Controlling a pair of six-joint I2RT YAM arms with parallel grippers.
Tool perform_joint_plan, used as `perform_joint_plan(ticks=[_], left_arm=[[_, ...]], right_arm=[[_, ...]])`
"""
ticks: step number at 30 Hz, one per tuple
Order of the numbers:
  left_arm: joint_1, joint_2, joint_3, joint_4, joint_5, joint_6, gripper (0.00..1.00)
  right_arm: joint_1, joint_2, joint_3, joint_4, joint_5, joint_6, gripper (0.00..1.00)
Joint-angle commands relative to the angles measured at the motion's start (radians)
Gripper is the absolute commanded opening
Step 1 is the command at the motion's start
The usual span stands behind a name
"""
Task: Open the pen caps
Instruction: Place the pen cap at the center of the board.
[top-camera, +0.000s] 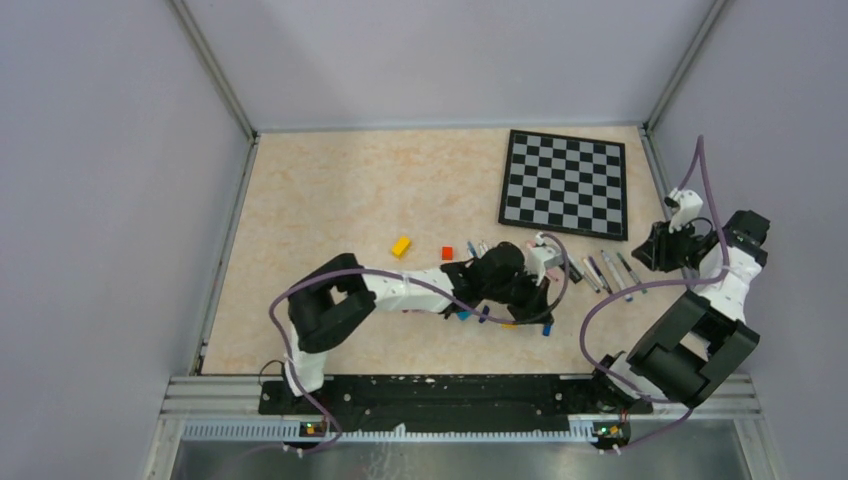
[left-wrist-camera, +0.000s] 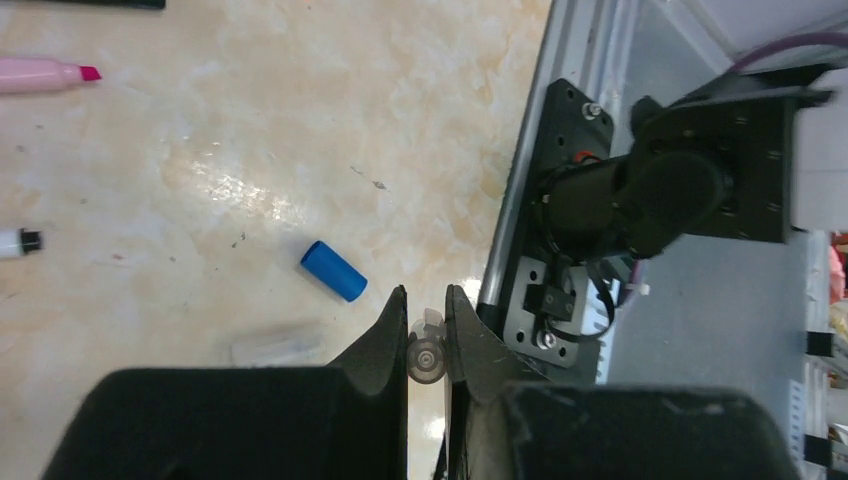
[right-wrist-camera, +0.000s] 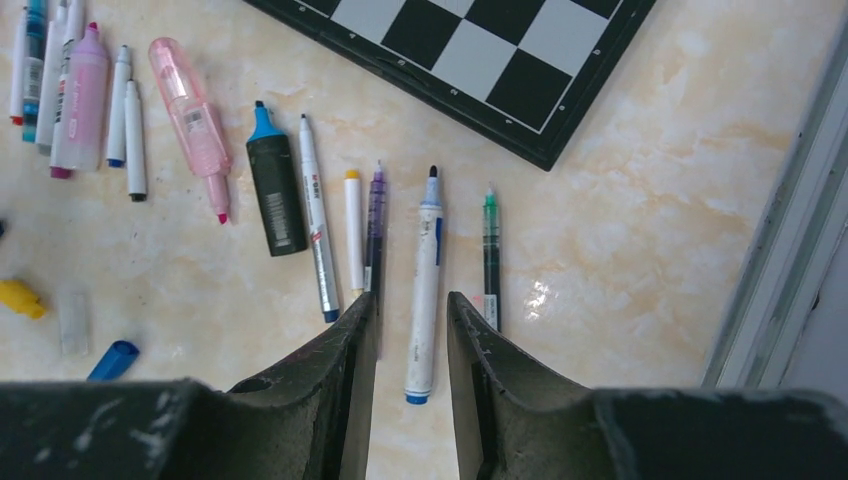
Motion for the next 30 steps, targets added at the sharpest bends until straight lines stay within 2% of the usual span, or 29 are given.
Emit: perform_joint_plan(ticks=[1,6,15,30], left_arm=[[-0.039,0.106,0.143,-0.099,-0.068,0.028,0.03],[-0.048,0.219,0.247,-0.130,-0.069,0.017,0.03],[-0.069,0.317,0.385,-0.200,-0.071,0.039,0.08],[-0.073,0.398,0.519,-0.330,-0.105,0.092,0.24]], right_arm=[[0.005,-0.060,-0.024,-0.032,-0.067,-0.015,0.31],[0.005,-0.074,-0.049,-0.034,-0.086,-0.015,0.31],[0.005,-0.079,-0.086,-0.022,-0.105,-0.012,0.31],[0.005,-0.105,-0.091,-0.023,-0.121,-0.005,0.31]])
